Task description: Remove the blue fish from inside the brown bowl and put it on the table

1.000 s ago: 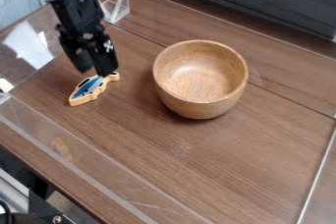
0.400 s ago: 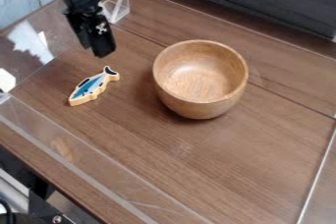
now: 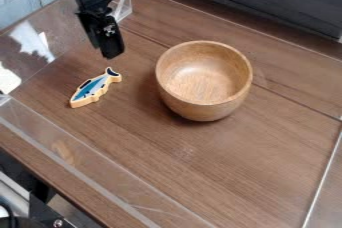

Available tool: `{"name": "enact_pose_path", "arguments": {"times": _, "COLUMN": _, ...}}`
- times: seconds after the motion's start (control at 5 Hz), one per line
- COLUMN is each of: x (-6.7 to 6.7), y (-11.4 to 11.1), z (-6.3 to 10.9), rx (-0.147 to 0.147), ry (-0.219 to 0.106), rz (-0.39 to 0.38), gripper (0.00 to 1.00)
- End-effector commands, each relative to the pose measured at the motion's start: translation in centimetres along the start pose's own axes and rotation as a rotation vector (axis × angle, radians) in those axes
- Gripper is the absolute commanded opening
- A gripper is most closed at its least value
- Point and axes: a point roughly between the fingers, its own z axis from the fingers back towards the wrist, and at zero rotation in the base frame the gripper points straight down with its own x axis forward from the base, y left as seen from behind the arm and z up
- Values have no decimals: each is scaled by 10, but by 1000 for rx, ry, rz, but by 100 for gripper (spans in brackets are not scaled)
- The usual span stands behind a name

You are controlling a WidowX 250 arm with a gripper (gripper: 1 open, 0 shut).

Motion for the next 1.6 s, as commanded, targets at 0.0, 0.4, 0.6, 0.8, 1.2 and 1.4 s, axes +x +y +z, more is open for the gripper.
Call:
{"name": "enact_pose_path", "arguments": {"times": 0.0, "x": 12, "y": 3, "z": 17, "rx": 46, "ry": -7, "rz": -103, "gripper": 100}}
{"name": "enact_pose_path", "arguments": {"times": 0.4, "x": 9, "y": -8, "z": 14, "rx": 20, "ry": 45, "rz": -291, "gripper": 100}}
{"name": "enact_pose_path", "arguments": {"times": 0.6, "x": 16, "y": -27, "z": 12, "rx": 21, "ry": 47, "rz": -287, "gripper": 100}}
{"name": "enact_pose_path", "arguments": {"times": 0.8, "x": 27, "y": -50, "z": 22, "rx": 120, "ry": 51, "rz": -203, "gripper": 100}}
{"name": "enact_pose_path", "arguments": {"times": 1.2, "x": 33, "y": -42, "z": 36, "rx": 181, "ry": 29, "rz": -232, "gripper": 100}}
{"name": "enact_pose_path", "arguments": {"times": 1.4, "x": 34, "y": -38, "z": 44, "rx": 199, "ry": 22, "rz": -236, "gripper": 100}}
